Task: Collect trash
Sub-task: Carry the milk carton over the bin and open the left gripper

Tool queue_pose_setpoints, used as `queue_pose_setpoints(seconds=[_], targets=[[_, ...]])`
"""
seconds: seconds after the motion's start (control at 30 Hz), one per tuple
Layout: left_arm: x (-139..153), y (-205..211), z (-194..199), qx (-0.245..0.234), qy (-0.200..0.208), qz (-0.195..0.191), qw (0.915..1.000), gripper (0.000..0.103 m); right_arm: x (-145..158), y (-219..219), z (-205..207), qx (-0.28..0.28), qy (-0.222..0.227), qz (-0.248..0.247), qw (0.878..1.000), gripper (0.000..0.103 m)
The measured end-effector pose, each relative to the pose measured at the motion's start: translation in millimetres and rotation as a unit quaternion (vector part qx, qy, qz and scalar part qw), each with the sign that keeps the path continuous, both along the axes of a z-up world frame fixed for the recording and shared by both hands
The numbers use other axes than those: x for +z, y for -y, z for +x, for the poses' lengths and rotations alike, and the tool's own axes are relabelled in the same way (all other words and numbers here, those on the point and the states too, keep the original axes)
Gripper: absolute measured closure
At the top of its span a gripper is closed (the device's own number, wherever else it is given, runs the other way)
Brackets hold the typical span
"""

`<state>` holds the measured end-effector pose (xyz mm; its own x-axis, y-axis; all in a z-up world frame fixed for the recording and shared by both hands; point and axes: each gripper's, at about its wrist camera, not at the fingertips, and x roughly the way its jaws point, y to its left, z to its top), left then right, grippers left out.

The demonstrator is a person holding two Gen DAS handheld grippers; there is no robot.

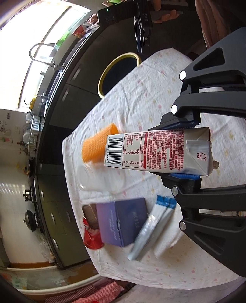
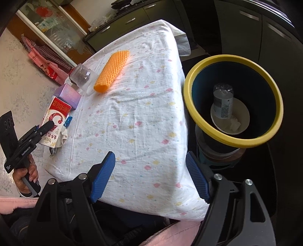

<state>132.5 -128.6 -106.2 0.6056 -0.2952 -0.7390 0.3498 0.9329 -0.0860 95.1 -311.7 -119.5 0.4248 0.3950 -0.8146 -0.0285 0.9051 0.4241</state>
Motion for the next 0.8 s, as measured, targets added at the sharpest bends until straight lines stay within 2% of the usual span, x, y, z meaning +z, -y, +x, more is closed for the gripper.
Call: queue_pose_setpoints(seconds=[0.17,0.3,0.63,0.8], targets=[[7.7,44.1,10.2,-0.055,0.003,-0.004,0.9985,0.068,7.9,31.1,-14.7,-0.041,0.018,-0.004,0.999,0.03],[9.0,94.0,25.1,-0.111,-0.003,-0.01,0.9938,0.068,7.7,64.9,-31.4,-0.084,0.023,-0.004,0.996,0.03],[5.1,224.5,60.3,-0.208,-0.011,0.004,0.9781,0.068,-17.3,131.8,-63.6,-0.157,0.013,0.02,0.987,0.03],[-2.5,280.3,77.9,-0.234,-0.014,0.006,0.9721,0.068,-27.4,150.5,-75.5,-0.176,0.008,0.031,0.984,0.029]])
